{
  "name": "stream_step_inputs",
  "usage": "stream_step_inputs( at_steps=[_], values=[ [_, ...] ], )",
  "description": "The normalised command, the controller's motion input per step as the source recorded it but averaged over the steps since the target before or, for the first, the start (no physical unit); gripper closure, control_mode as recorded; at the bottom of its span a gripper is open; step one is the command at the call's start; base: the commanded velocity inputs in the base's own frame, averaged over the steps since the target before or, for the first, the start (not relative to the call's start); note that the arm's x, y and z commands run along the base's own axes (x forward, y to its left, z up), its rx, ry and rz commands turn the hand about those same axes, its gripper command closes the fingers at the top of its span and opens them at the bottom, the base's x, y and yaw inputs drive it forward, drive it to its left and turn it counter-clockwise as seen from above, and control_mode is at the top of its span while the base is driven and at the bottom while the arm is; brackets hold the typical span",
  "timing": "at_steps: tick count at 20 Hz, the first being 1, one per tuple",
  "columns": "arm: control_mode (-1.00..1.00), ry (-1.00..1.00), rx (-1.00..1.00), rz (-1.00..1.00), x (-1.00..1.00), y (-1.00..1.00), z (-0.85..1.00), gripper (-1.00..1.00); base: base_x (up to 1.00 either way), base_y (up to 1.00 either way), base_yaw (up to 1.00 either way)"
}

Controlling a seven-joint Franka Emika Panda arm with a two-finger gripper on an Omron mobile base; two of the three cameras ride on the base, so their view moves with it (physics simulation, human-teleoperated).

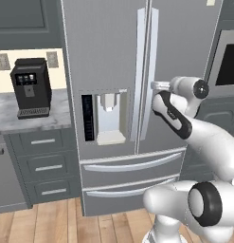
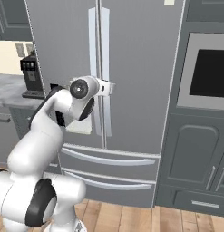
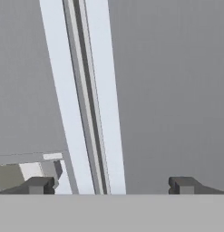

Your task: Take the donuts from the fridge and place them on the empty tray on the dining counter.

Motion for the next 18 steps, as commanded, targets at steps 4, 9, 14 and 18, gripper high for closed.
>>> stream_step_inputs(
  at_steps=[4,9,14,18],
  values=[
    [-1.00,0.00,0.00,0.00,0.57,0.00,0.00,-1.00,0.00,0.00,0.00],
    [-1.00,0.09,-0.01,-0.07,0.57,-0.01,0.00,-1.00,0.00,0.00,0.00],
    [-1.00,0.09,0.00,-0.01,0.68,0.00,0.00,-1.00,0.00,0.00,0.00],
    [-1.00,0.02,0.00,0.00,0.75,-0.03,-0.02,-1.00,0.00,0.00,0.00]
  ],
)
